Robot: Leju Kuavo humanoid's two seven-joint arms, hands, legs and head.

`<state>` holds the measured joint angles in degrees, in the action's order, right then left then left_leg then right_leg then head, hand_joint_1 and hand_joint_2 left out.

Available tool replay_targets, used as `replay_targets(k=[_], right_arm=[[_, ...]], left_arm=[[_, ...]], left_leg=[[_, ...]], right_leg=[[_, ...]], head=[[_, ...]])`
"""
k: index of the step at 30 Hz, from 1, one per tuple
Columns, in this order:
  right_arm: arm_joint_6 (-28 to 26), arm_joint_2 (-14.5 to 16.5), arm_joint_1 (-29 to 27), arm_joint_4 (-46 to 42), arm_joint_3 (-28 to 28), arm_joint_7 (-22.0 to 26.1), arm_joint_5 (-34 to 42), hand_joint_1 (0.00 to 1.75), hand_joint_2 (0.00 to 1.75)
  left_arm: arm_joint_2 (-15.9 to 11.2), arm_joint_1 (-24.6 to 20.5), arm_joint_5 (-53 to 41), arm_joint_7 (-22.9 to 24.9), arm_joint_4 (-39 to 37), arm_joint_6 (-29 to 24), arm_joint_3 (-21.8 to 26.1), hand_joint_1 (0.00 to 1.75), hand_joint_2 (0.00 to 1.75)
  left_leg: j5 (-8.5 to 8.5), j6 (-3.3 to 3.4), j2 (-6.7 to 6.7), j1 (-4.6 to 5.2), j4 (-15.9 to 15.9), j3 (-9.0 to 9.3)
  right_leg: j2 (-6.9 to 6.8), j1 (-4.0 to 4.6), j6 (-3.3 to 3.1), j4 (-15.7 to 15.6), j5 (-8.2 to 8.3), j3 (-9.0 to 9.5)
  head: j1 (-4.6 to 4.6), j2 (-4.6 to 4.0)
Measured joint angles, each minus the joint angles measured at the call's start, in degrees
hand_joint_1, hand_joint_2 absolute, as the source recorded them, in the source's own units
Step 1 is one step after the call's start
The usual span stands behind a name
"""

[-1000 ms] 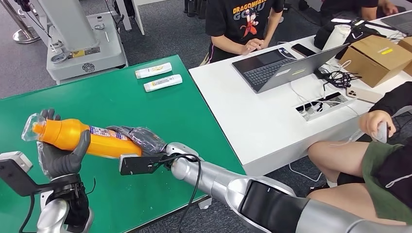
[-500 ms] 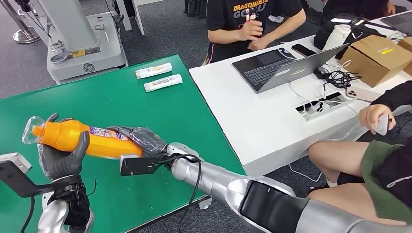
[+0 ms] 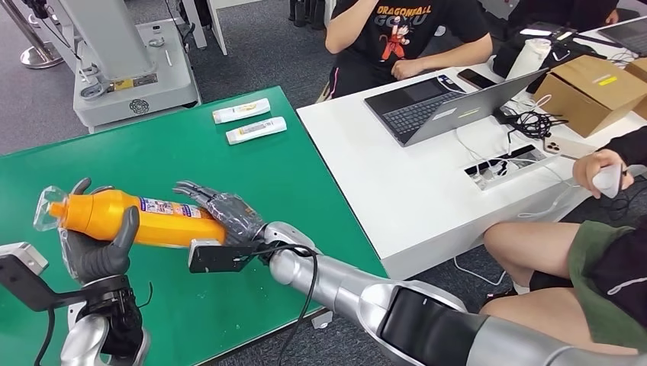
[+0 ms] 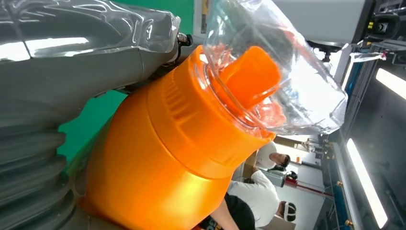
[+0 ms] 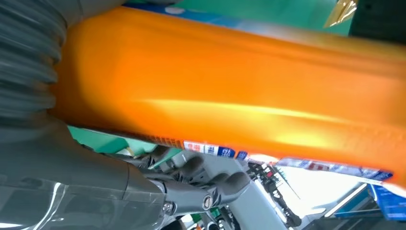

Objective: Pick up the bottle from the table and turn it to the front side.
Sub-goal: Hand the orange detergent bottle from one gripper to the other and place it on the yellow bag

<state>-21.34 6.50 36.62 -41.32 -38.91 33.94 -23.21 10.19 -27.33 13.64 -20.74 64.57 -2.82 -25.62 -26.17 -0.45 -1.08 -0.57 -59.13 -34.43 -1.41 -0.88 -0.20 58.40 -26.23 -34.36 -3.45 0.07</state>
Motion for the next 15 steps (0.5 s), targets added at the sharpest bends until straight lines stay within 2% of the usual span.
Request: replay_targets(k=[8, 15], right_arm=[[-0.5, -0.3, -1.2, -2.5, 1.6, -0.5, 0.2, 0.0, 1.75], [-1.5, -0.6, -3.2, -8.1, 2.9, -2.8, -0.1, 0.0, 1.75]], left_arm=[[0.1, 0.2, 0.0, 0.0, 0.2, -0.3, 0.3, 1.75, 1.75], [0.1, 0.3, 0.0, 0.0, 0.8, -0.7, 1.2, 1.75, 1.75]], left_leg=[[0.0, 0.0, 0.01, 0.0, 0.0, -0.01], [0.0, 0.0, 0.01, 0.0, 0.0, -0.01]], right_leg=[[-0.02, 0.0, 0.0, 0.0, 0.0, 0.0], [-0.02, 0.0, 0.0, 0.0, 0.0, 0.0]], head=[[0.0, -0.01], [0.0, -0.02]])
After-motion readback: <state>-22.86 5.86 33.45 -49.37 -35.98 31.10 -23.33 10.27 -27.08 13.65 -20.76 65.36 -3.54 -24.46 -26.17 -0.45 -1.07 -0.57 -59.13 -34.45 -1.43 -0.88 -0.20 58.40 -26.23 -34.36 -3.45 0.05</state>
